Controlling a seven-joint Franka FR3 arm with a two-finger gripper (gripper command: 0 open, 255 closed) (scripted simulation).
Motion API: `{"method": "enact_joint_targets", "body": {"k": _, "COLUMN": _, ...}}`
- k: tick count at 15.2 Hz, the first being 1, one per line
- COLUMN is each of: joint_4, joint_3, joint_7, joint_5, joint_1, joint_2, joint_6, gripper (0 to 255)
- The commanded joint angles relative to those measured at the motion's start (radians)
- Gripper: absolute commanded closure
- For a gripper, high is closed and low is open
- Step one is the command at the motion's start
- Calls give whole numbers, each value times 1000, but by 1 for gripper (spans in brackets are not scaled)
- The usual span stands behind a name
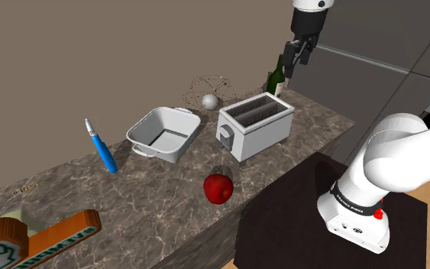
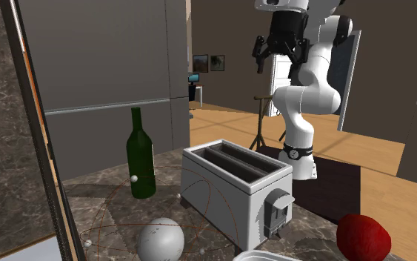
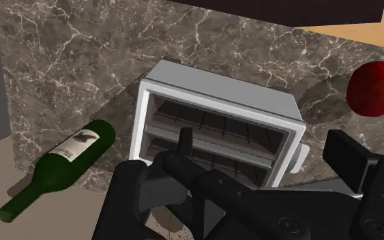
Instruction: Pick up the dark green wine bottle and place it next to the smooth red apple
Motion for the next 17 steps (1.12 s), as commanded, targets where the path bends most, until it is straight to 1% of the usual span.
{"method": "enact_joint_targets", "body": {"k": 1, "joint_4": 0, "joint_3": 0, "joint_7": 0, "joint_5": 0, "joint_1": 0, "joint_2": 0, "joint_6": 0, "gripper": 0}}
{"method": "enact_joint_targets", "body": {"k": 6, "joint_4": 19, "joint_3": -107, "joint_7": -93, "joint_5": -49, "joint_1": -34, "joint_2": 88, "joint_6": 96, "gripper": 0}}
{"method": "enact_joint_targets", "body": {"k": 10, "joint_4": 56, "joint_3": -190, "joint_7": -167, "joint_5": -71, "joint_1": -56, "joint_2": 178, "joint_6": 171, "gripper": 0}}
{"method": "enact_joint_targets", "body": {"k": 14, "joint_4": 113, "joint_3": -272, "joint_7": -245, "joint_5": -75, "joint_1": -70, "joint_2": 283, "joint_6": 240, "gripper": 0}}
{"method": "enact_joint_targets", "body": {"k": 17, "joint_4": 167, "joint_3": -332, "joint_7": -307, "joint_5": -62, "joint_1": -76, "joint_2": 371, "joint_6": 285, "gripper": 0}}
